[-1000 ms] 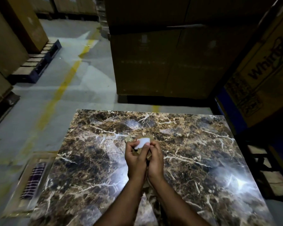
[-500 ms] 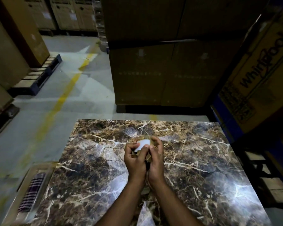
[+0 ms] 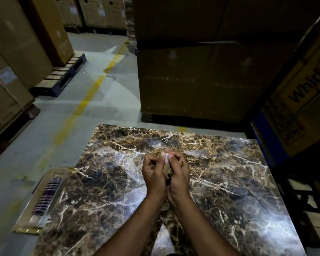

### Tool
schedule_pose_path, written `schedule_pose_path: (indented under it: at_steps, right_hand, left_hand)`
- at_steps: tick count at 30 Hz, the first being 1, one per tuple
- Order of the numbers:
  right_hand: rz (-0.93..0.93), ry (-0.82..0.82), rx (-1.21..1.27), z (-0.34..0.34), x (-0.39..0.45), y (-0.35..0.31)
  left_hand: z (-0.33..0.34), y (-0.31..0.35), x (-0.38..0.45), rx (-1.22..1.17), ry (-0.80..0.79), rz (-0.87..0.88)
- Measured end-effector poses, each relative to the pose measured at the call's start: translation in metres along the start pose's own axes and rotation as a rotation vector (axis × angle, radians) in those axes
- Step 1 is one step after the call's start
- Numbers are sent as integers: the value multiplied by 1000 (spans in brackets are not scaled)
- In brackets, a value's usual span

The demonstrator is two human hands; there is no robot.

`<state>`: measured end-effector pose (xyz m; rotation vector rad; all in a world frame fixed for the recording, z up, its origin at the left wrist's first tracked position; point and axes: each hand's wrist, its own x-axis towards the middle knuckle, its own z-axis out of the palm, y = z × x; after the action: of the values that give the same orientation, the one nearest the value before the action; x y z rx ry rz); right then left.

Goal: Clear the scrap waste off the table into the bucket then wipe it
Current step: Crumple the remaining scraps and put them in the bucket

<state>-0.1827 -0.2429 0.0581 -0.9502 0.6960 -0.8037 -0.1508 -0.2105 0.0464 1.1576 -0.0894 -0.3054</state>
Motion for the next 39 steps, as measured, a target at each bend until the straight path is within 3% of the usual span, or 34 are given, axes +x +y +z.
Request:
schedule_pose_path:
  at_steps: [10,19,28,34,39]
  right_hand:
    - [28,-198,67,17,-7,-16]
    - [98,-493,9,85,-74,17]
    - [278,-845,-36,179,-226,93]
    - [523,-1020,-117,225,-389,179]
    - [641,-1078,-220,257,-503,267]
  left_hand:
    - [-1,30,-8,-16,169,195]
    - [-85,85,-23,-45,446,374]
    - [-259,152,-79,-36,804,526]
    - [-430,177,-158,-68,1102,518]
    - [-571,176,-206,-56,1220,401]
